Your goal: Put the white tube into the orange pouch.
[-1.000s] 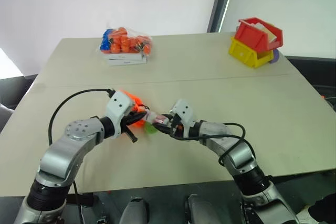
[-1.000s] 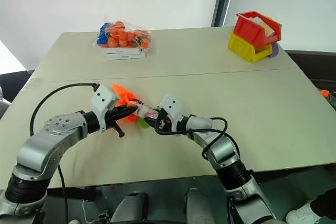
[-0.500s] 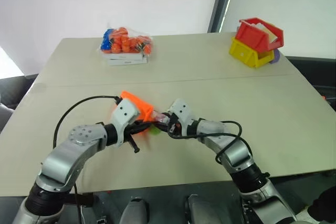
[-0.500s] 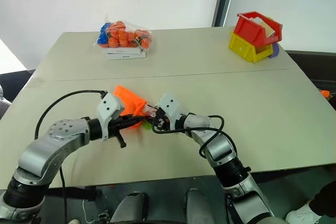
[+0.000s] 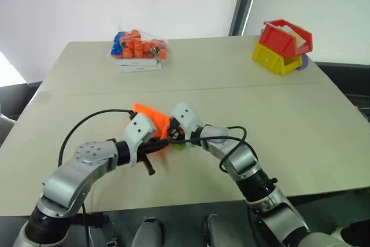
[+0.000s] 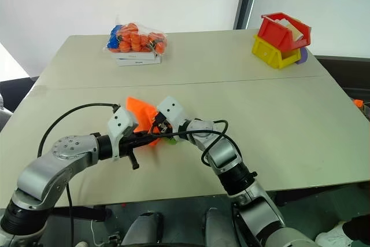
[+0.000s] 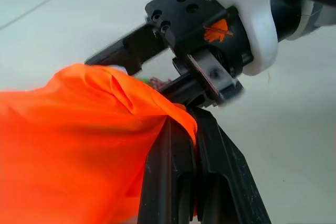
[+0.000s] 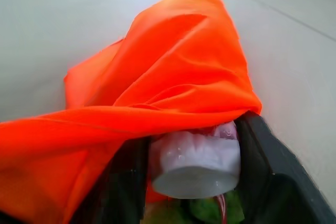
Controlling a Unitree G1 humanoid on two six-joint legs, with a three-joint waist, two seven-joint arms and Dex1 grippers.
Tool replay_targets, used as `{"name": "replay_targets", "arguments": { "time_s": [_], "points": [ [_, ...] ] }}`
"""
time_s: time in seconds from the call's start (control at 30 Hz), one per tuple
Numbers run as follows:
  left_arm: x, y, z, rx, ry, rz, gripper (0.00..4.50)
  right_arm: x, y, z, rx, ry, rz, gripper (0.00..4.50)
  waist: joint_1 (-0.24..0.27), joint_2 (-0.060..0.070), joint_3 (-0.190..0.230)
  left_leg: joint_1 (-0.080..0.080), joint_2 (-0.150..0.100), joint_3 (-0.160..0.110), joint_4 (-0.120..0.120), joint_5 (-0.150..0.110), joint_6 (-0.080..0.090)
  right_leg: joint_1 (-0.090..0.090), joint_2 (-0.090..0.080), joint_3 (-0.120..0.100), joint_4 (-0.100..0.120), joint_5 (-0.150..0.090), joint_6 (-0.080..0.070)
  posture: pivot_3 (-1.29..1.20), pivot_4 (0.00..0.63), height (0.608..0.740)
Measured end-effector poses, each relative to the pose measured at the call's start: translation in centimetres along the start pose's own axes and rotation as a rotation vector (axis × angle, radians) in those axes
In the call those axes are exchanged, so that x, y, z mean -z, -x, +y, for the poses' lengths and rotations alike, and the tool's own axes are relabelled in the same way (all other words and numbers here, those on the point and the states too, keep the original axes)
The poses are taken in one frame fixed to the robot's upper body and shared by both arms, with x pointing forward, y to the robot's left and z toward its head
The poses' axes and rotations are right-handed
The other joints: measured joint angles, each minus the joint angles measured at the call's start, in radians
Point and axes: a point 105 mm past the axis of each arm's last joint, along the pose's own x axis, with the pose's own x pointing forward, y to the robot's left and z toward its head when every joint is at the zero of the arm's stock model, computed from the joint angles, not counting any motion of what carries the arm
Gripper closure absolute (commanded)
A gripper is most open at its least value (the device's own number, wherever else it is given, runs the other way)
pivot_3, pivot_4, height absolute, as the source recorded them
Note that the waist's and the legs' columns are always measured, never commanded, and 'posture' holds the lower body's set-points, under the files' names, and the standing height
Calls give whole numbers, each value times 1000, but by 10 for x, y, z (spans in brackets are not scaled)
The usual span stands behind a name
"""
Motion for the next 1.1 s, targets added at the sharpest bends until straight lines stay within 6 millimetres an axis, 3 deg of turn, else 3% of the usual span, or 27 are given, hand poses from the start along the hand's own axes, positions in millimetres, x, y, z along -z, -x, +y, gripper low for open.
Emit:
{"name": "replay_targets", "arguments": {
  "time_s": [0.03, 0.07, 0.2, 0.37, 0.47, 0.63, 0.77, 0.87, 1.03, 1.1],
  "points": [
    [2, 1, -1, 4, 5, 4, 4500, 1, 2, -1, 2, 1, 3, 276, 0, 0, 0, 0, 0, 0, 0, 0, 0, 0, 0, 0, 0, 0, 0, 0, 150, 740],
    [3, 2, -2, 10, 13, 5, 4500, 3, 5, -3, 9, 3, 3, 68, 0, 0, 0, 0, 0, 0, 0, 0, 0, 0, 0, 0, 0, 0, 0, 0, 150, 740],
    [7, 8, -1, 13, 28, 2, 4500, 2, 19, 1, -20, -1, -28, 68, 0, 0, 0, 0, 0, 0, 0, 0, 0, 0, 0, 0, 0, 0, 0, 0, 150, 740],
    [19, 26, 19, -69, 55, 19, 4500, -2, 58, 14, -130, 18, -90, 68, 1, 0, 0, 0, 0, 0, 0, 0, 0, 0, 0, 0, -1, -1, 1, 0, 150, 740],
    [24, 32, 27, -87, 66, 20, 4500, 3, 71, 13, -143, -1, -84, 68, 0, 0, 0, 1, 0, 0, 0, 0, 0, 0, -1, 0, -1, -2, 3, 0, 150, 740],
    [30, 43, 44, -138, 107, 5, 4500, 27, 79, 8, -109, -62, -14, 68, 0, 0, 0, 0, 0, 1, 0, 0, 0, -2, -1, 0, -1, -2, 3, 0, 150, 740],
    [38, 46, 51, -149, 150, 0, 4500, 34, 75, 10, -86, -103, -8, 68, 0, 0, 0, -1, 0, 1, -1, 0, 0, -2, -1, 0, -1, 0, -1, 0, 150, 740],
    [42, 46, 53, -150, 164, -4, 3686, 34, 71, 13, -80, -115, -14, 0, 1, 0, 0, -1, 0, 1, -1, 0, 0, -3, -1, 0, -2, 0, -1, 0, 150, 740],
    [39, 47, 55, -113, 239, -68, 1302, 39, 54, 6, -16, -120, -5, 0, 1, -1, 0, -1, 0, 1, -1, 0, 0, -3, -1, 0, -1, 0, -1, 0, 150, 740],
    [36, 48, 60, -136, 244, -98, 1302, 43, 51, 4, -2, -100, 10, 0, 3, -1, -1, -1, 0, 1, -1, 0, 0, -2, -1, 0, -2, 0, -1, 0, 150, 740]
  ]
}}
